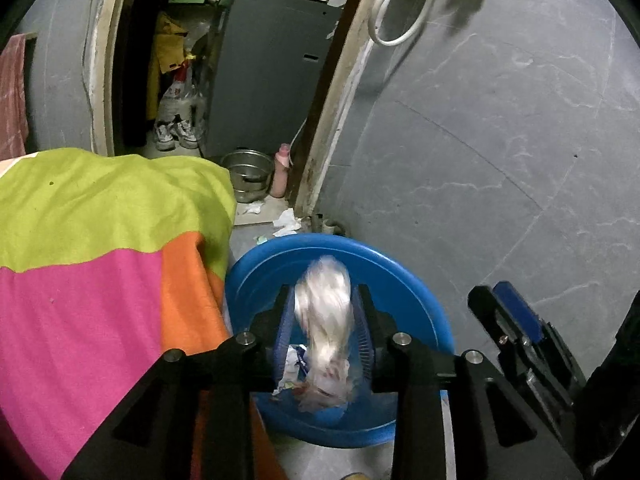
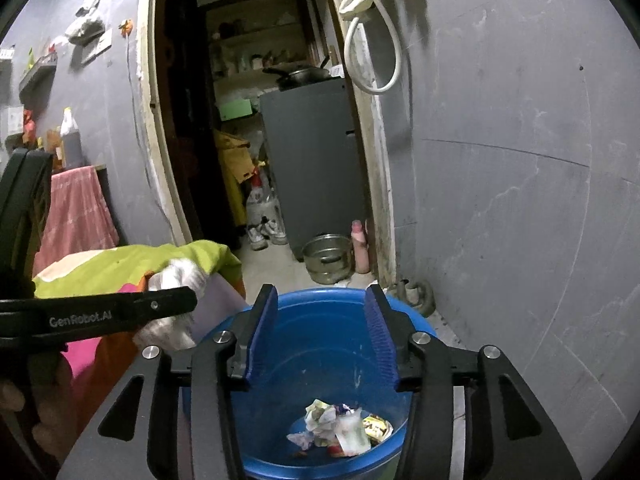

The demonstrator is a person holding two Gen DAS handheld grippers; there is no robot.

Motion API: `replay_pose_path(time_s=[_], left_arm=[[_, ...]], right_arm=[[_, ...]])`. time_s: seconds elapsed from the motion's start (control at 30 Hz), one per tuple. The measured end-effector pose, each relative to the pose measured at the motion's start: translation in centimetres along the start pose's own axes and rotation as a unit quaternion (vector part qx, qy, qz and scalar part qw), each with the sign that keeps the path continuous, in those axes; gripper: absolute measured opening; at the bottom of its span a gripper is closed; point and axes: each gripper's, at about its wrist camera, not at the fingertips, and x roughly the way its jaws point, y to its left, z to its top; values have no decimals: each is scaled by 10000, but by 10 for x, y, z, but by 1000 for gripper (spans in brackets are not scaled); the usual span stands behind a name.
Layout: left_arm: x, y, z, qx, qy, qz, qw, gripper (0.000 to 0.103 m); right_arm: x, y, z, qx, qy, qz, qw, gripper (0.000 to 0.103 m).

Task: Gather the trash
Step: 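Move both grippers back over the bedspread toward the two tan crumbs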

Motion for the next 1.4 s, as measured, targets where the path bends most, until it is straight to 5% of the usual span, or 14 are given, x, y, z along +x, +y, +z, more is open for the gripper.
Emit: replay_pose_path(time_s=[0.2, 0.3, 0.4, 0.47, 0.53, 0.77, 0.9, 1.4], left_arm=[[-17, -1, 5, -72, -152, -108, 9998, 30], [-41, 2, 11, -112, -559, -147, 9983, 44], [-71, 4, 18, -68, -995, -79, 9950, 46], [-90, 6, 22, -31, -1219, -48, 9925, 51], [-111, 11, 26, -33, -1454, -11, 9894, 63], [-178, 34, 31, -27, -2025, 267, 9789, 81], [-212, 56, 27, -72, -2252, 533, 9728, 92], [-316, 166, -11, -414, -3000, 1551, 9403, 101]], right_arm=[[-17, 4, 17, -12, -279, -73, 9996, 52], [-31, 11, 30, -151, -474, -117, 9987, 56], [-49, 19, 45, -185, -776, -123, 9967, 72], [-61, 26, 55, -223, -976, -108, 9949, 74], [-72, 35, 64, -292, -1136, -84, 9931, 80], [-101, 72, 87, -412, -1576, 275, 9863, 103], [-110, 101, 96, -556, -1732, 508, 9820, 103], [-98, 223, 90, -943, -2105, 1315, 9641, 103]])
